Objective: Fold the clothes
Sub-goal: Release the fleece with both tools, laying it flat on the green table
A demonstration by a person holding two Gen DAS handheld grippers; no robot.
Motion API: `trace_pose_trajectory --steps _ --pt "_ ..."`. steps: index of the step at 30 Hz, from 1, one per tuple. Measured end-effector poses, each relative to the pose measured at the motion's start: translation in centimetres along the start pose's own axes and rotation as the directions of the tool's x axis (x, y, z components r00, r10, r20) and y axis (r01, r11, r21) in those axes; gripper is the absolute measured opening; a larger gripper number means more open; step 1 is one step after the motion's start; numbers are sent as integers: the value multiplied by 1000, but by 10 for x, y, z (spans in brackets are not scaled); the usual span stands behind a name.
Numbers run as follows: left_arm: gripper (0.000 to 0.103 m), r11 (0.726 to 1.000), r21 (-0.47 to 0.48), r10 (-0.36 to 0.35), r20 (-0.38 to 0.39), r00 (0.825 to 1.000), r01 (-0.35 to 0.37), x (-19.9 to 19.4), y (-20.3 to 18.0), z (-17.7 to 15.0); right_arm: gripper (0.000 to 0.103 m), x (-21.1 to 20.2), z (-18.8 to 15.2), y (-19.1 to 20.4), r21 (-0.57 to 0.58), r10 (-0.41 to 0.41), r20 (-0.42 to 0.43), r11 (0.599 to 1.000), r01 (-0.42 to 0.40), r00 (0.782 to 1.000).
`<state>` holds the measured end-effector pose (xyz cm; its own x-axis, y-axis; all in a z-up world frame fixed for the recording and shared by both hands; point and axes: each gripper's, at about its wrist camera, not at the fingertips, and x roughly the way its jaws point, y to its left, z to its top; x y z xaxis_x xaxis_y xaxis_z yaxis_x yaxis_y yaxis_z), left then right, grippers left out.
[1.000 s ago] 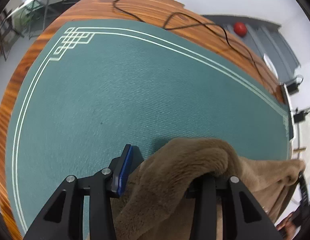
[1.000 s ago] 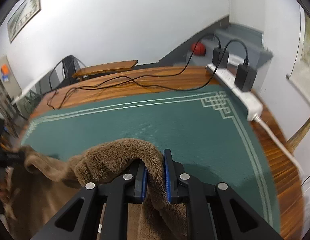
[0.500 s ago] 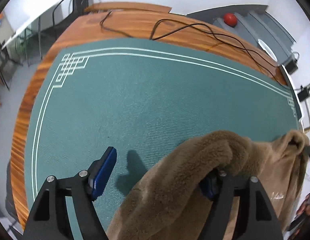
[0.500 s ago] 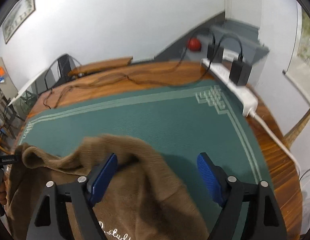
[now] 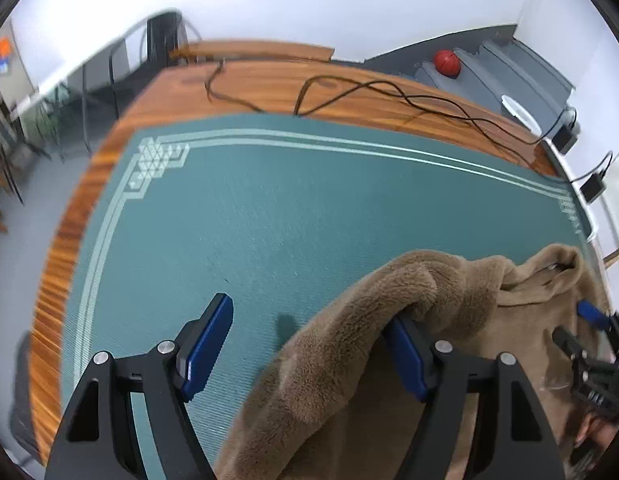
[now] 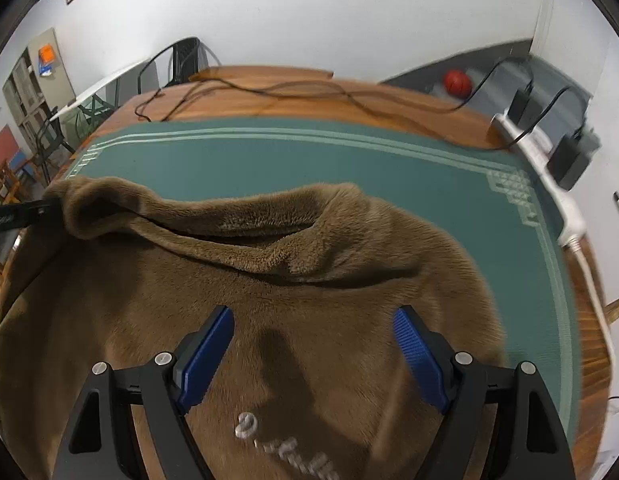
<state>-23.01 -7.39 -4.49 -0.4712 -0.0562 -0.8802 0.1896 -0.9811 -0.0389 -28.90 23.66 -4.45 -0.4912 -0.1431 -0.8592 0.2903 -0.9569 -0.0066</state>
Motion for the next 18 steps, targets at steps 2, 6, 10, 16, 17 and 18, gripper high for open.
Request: trace_pose_trajectory --steps 2,6,10,16,17,18 --pt "79 1000 17 19 -2 1000 -19 8 -5 7 84 13 9 0 10 -5 -21 1000 5 1000" --pt "79 996 -13 91 -61 994 -92 45 -10 28 84 34 29 -4 37 -25 -40 999 26 999" --pt "83 991 -38 122 -148 981 -129 75 -9 35 84 43 35 -2 38 -36 -55 999 38 998" --pt "84 993 -16 111 -116 987 -113 54 -8 31 84 17 26 1 24 -15 -11 1000 16 1000" --pt "84 994 -13 103 -108 989 -105 47 -7 29 84 9 24 3 18 -7 -1 1000 7 1000" --pt "84 995 -10 95 -99 991 -96 40 -6 27 84 2 21 4 12 2 9 1000 -2 1000"
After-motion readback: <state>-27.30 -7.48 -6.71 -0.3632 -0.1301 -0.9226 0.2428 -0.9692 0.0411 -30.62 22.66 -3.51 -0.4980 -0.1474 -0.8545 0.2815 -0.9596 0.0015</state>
